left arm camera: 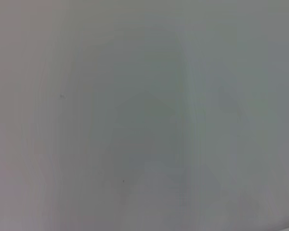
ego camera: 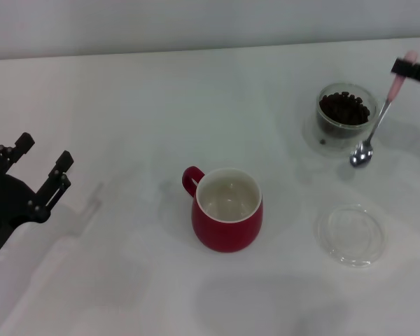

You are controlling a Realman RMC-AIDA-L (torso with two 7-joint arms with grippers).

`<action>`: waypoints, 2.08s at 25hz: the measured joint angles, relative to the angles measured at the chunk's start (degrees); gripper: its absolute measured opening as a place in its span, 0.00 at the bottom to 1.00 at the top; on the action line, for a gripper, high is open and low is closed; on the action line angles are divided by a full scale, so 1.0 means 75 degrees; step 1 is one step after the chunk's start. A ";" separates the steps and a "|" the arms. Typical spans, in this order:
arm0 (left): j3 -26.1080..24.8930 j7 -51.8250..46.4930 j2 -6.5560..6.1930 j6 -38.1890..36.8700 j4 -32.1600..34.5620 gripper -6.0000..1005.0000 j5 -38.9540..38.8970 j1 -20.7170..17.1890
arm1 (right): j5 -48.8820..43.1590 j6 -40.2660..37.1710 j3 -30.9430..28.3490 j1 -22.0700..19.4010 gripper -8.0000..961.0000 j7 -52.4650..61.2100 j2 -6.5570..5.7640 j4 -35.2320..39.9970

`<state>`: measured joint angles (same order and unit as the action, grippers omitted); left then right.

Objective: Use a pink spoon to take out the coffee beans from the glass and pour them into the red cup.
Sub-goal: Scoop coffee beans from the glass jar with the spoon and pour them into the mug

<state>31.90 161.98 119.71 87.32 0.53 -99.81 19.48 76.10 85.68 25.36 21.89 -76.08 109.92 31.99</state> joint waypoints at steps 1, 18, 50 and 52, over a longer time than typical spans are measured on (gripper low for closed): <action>0.0000 0.0000 -0.0001 0.0008 0.0000 0.65 -0.0003 0.0001 | 0.0111 -0.0001 -0.0001 0.0016 0.16 -0.0020 0.0006 0.0044; 0.0000 0.0000 -0.0001 -0.0030 0.0000 0.65 -0.0017 -0.0007 | 0.0538 -0.1498 -0.0016 0.0832 0.16 -0.0868 0.0322 0.0087; 0.0001 0.0000 -0.0013 -0.0042 0.0002 0.65 -0.0158 -0.0047 | 0.0721 -0.3059 -0.0019 0.0784 0.16 -0.2366 0.0663 -0.0067; 0.0000 0.0000 -0.0013 -0.0043 0.0018 0.65 -0.0202 -0.0050 | 0.0846 -0.3184 -0.0019 0.0784 0.16 -0.2247 0.0663 -0.0166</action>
<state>31.90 161.98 119.61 87.00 0.66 -101.33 19.11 82.44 61.80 25.22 27.77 -92.93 114.89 30.75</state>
